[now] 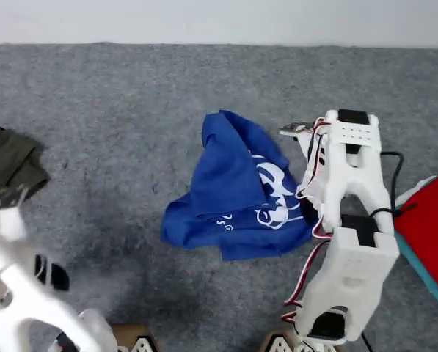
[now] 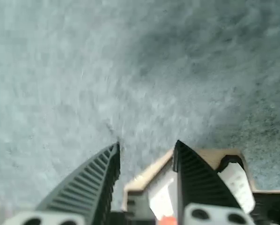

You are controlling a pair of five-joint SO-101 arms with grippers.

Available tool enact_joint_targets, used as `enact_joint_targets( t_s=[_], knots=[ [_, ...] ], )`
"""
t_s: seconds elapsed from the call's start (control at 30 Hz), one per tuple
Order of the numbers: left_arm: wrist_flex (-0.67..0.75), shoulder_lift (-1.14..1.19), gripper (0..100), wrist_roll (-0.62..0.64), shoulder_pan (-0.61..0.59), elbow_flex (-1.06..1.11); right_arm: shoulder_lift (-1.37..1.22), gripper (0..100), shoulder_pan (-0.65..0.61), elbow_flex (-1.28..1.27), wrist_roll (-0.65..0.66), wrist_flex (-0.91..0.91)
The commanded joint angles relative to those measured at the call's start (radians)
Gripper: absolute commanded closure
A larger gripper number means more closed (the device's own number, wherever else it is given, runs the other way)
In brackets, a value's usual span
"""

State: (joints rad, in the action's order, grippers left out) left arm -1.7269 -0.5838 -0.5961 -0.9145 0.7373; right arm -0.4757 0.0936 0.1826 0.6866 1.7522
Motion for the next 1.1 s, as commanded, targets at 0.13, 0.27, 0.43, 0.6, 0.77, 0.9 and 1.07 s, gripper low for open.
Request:
enact_joint_targets(
  t_s=[0.13, 0.27, 0.43, 0.6, 0.77, 0.9, 1.07],
  knots=[
    [0.011, 0.011, 76, -0.005, 0.549, -0.206, 0.165, 51.9, -0.03, 0.002, 0.006, 0.021],
    [0.126, 0.011, 70, 0.153, 0.736, -0.28, 0.257, 43.4, -0.047, 0.002, -0.051, -0.013],
    [0.374, 0.012, 70, 0.321, 0.984, -0.228, 0.357, 43.1, -0.044, -0.005, -0.233, -0.101],
    [0.617, 0.014, 77, 0.341, 1.209, -0.039, 0.357, 43.1, -0.041, -0.005, -0.322, -0.107],
    [0.832, 0.025, 78, 0.259, 1.3, 0.107, 0.357, 43.1, -0.041, -0.005, -0.319, -0.097],
    [0.979, 0.184, 78, 0.173, 1.27, 0.117, 0.355, 43.1, -0.041, -0.005, -0.325, -0.097],
    [1.076, 0.482, 81, 0.157, 1.192, -0.036, 0.355, 43.1, -0.041, -0.006, -0.325, -0.096]
  ],
)
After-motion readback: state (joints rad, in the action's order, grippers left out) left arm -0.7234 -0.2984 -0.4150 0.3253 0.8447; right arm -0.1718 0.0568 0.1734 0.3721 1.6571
